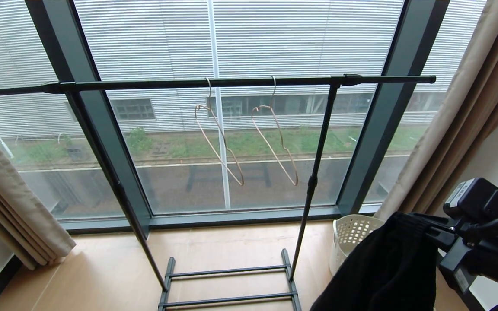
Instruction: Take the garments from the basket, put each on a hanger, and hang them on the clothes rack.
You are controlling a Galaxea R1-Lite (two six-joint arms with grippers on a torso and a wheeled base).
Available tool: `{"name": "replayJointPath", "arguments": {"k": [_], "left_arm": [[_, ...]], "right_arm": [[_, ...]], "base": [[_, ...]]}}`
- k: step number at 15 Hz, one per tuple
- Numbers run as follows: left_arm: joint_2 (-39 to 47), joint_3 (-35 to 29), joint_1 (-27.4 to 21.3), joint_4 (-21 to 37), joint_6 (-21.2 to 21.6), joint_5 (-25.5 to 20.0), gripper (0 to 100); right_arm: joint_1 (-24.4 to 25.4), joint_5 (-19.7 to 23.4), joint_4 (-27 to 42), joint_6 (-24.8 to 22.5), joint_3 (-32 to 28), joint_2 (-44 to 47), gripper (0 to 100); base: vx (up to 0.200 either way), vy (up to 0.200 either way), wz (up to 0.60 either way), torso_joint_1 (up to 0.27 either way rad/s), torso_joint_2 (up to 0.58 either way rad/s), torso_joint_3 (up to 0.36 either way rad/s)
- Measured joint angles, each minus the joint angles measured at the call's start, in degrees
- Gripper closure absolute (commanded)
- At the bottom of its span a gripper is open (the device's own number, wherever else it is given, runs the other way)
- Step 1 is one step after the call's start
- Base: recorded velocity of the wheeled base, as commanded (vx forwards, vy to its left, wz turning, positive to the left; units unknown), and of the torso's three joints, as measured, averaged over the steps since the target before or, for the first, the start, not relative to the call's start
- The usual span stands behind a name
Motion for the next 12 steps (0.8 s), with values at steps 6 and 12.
{"name": "replayJointPath", "arguments": {"k": [6, 12], "left_arm": [[1.9, 0.0, 0.1, 0.0, -0.4, 0.0, 0], [25.4, -7.4, -1.1, -0.2, -5.9, -5.6, 0]], "right_arm": [[3.3, 0.2, 0.7, 0.7, 2.7, -2.6, 100], [7.9, -0.4, 12.3, 18.2, -17.9, 6.2, 100]], "base": [[0.0, 0.0, 0.0, 0.0, 0.0, 0.0], [0.0, 0.0, 0.0, 0.0, 0.0, 0.0]]}}
